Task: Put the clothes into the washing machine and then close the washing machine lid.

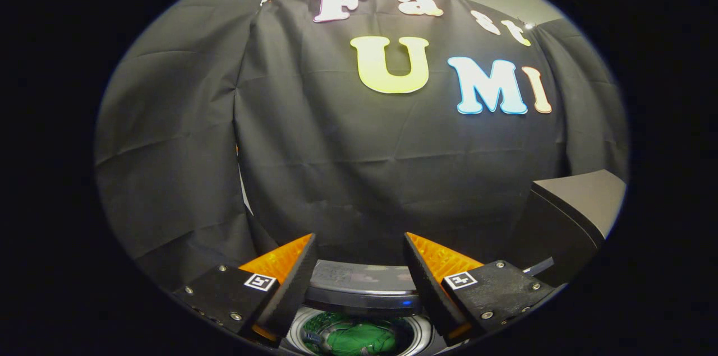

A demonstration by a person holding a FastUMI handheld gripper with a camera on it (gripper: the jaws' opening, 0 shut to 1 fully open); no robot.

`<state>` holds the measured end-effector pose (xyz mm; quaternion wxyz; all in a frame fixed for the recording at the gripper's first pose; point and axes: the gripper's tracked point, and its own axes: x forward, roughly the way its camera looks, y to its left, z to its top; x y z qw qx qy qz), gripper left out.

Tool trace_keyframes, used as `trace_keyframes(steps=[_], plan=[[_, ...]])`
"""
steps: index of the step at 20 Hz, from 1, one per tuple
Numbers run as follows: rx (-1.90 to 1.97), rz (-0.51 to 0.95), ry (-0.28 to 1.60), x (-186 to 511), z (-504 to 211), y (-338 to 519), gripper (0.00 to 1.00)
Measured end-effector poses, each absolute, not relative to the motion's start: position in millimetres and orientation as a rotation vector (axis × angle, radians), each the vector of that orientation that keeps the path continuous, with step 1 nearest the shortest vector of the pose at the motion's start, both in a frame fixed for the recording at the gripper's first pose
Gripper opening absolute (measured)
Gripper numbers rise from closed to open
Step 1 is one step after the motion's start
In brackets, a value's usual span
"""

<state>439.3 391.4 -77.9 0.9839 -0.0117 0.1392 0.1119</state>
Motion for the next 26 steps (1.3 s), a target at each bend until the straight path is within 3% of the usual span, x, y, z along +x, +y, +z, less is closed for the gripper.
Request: trace_keyframes(steps=[13, 26], plan=[[-0.094, 0.307, 0.37, 379, -136, 389, 0.93], [-0.033, 0.242, 0.208, 345, -32, 319, 0.93]])
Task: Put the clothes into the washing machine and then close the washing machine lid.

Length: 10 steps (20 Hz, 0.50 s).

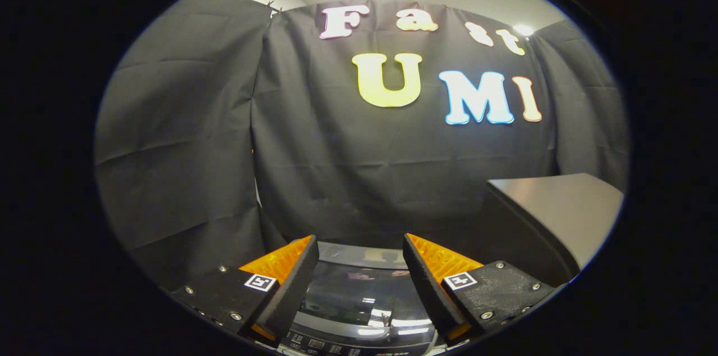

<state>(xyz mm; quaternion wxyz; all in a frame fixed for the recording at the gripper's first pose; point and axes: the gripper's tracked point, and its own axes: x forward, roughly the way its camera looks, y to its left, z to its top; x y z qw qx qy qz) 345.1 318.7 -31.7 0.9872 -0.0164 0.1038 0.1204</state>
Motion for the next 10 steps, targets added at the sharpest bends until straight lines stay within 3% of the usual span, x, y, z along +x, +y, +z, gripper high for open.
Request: trace_keyframes(steps=[10], plan=[[-0.024, 0.258, 0.147, 283, 9, 230, 0.93]])
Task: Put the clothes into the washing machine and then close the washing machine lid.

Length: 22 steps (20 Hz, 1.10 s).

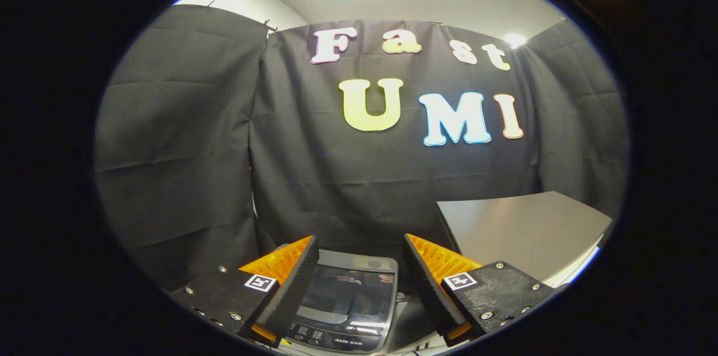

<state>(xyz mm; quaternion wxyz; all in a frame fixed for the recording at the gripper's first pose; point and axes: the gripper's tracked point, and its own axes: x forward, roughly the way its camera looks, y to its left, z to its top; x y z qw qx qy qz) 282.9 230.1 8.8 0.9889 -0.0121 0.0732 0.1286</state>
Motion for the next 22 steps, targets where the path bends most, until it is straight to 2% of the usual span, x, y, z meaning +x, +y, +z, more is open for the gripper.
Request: trace_keyframes(steps=[8, 22], plan=[[0.001, 0.262, 0.105, 218, 32, 160, 0.93], [0.006, 0.134, 0.024, 126, 62, 17, 0.93]])
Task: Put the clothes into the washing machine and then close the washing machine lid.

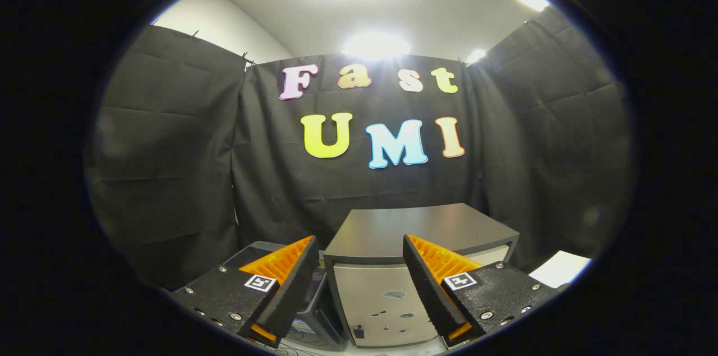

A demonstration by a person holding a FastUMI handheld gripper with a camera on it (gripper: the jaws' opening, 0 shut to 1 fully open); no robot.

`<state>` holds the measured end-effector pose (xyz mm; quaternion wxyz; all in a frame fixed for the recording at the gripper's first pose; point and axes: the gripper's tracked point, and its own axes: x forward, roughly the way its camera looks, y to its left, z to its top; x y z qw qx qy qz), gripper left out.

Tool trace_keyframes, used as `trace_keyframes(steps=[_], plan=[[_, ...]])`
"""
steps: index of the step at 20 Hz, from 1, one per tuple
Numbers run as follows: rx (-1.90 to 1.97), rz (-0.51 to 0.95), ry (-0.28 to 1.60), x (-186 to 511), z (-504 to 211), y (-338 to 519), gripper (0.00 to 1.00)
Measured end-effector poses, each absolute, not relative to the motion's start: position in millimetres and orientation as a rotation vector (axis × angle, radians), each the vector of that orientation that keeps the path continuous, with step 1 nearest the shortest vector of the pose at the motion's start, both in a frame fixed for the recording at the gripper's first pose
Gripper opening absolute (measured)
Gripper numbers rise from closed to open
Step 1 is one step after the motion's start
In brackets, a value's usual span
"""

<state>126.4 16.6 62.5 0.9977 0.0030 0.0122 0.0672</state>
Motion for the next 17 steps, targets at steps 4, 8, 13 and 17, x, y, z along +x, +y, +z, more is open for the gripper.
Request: trace_keyframes(steps=[4, 8, 13, 17], plan=[[0.004, 0.128, 0.012, 108, 64, -4, 0.93], [0.011, 0.117, 0.008, 100, 64, -22, 0.93], [0.024, 0.104, 0.019, 99, 61, -34, 0.93], [0.027, 0.105, 0.02, 101, 62, -37, 0.93]])
